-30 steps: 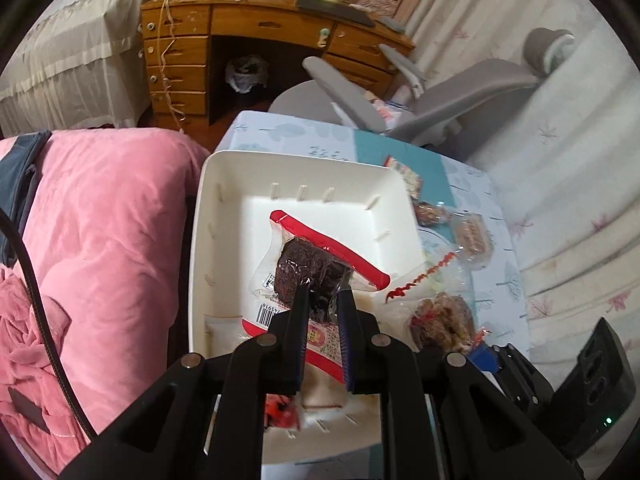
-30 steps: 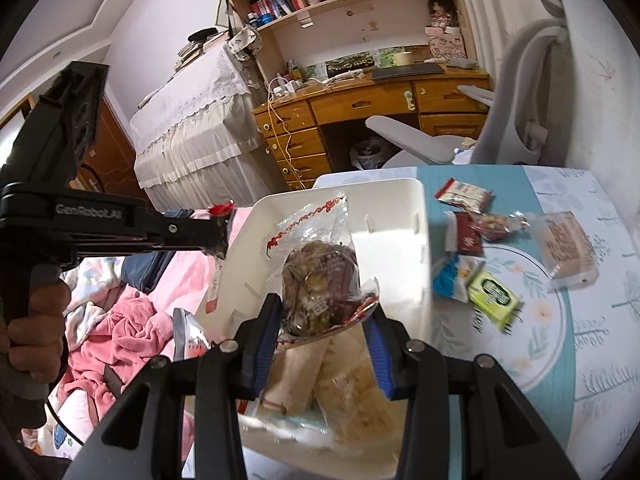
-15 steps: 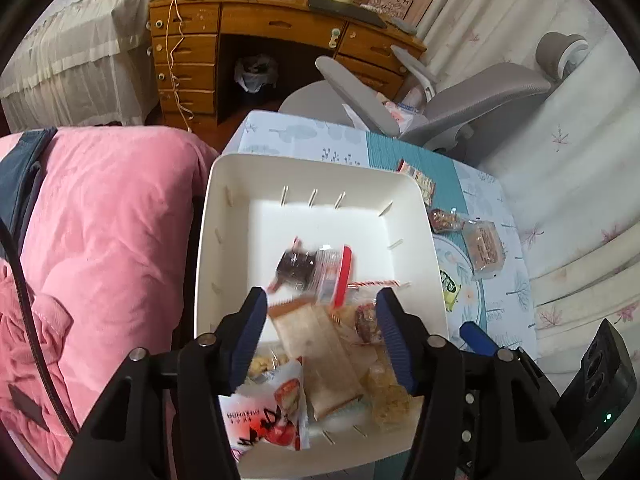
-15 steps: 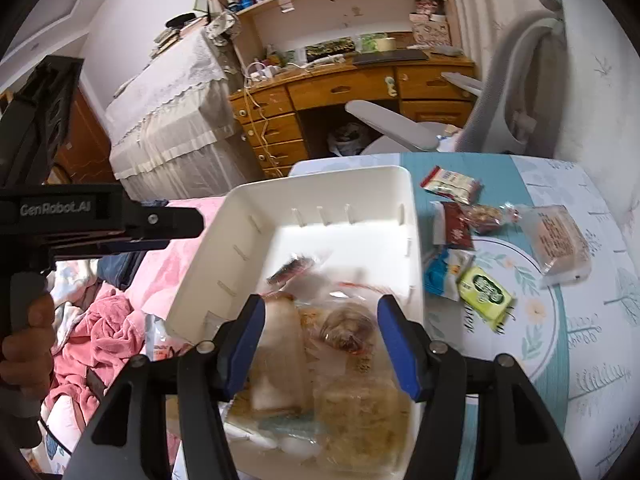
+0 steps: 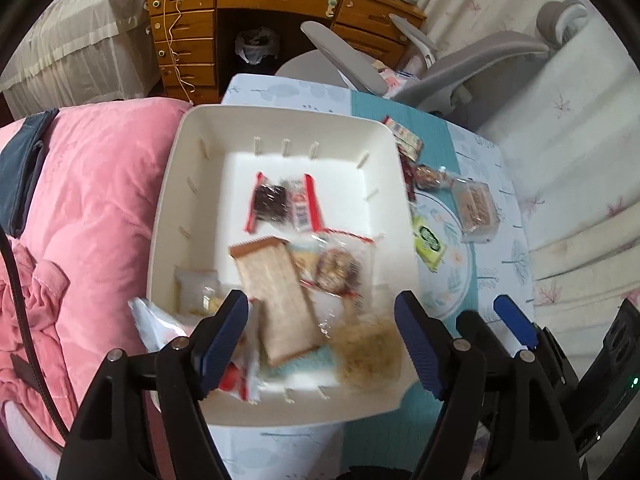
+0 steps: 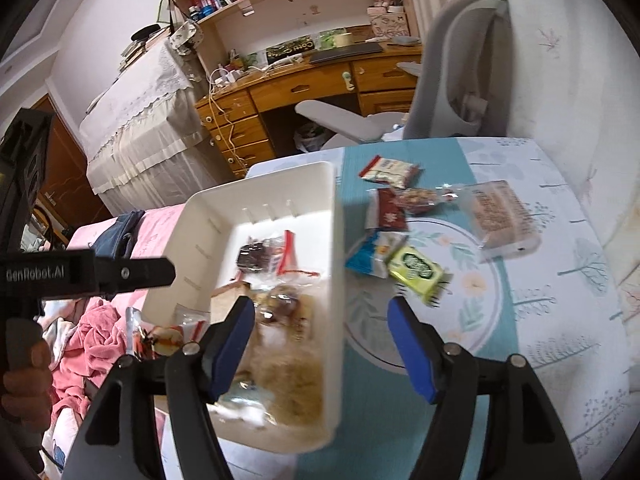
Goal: Organize snacks
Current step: 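Withdraw both tools from the tray toward the remaining snacks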
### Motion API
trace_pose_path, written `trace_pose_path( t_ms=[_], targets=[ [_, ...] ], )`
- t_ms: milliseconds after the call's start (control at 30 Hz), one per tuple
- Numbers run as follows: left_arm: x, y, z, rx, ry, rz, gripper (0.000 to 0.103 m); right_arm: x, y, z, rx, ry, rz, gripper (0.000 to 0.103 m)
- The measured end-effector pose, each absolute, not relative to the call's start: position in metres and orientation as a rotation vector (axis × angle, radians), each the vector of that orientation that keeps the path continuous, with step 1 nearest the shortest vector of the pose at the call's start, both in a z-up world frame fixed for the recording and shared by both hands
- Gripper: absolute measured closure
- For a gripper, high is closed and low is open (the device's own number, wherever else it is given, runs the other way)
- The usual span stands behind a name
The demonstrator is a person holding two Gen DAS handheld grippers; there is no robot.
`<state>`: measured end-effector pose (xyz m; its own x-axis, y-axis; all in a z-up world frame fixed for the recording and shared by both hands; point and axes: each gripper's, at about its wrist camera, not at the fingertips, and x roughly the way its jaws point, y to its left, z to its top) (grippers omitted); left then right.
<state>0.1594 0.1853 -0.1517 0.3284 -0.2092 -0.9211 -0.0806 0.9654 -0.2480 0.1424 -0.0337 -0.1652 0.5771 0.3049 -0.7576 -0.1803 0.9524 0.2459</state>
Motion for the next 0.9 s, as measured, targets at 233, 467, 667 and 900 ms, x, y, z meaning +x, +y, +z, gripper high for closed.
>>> trace_pose_path(
  t_ms=[233,467,667,900],
  targets=[
    [0.147,0.146,-0.146,-0.305,1.241,-0.081,0.025,0.144,-0.077,-0.157,0.15,0.929,0.262,0.031],
    [0.142,0.106,-0.143,-0.34,1.235,-0.04,0.024,0.15,-0.115,-0.148,0.121,0.927,0.275,0.027],
    [0.142,0.068,-0.143,-0.376,1.244,-0.013,0.022,0.161,-0.148,-0.141,0.088,0.929,0.296,0.027],
    [0.148,0.031,-0.151,-0.412,1.237,0.046,0.022,0.185,-0.184,-0.142,0.073,0.942,0.306,0.026]
  ],
)
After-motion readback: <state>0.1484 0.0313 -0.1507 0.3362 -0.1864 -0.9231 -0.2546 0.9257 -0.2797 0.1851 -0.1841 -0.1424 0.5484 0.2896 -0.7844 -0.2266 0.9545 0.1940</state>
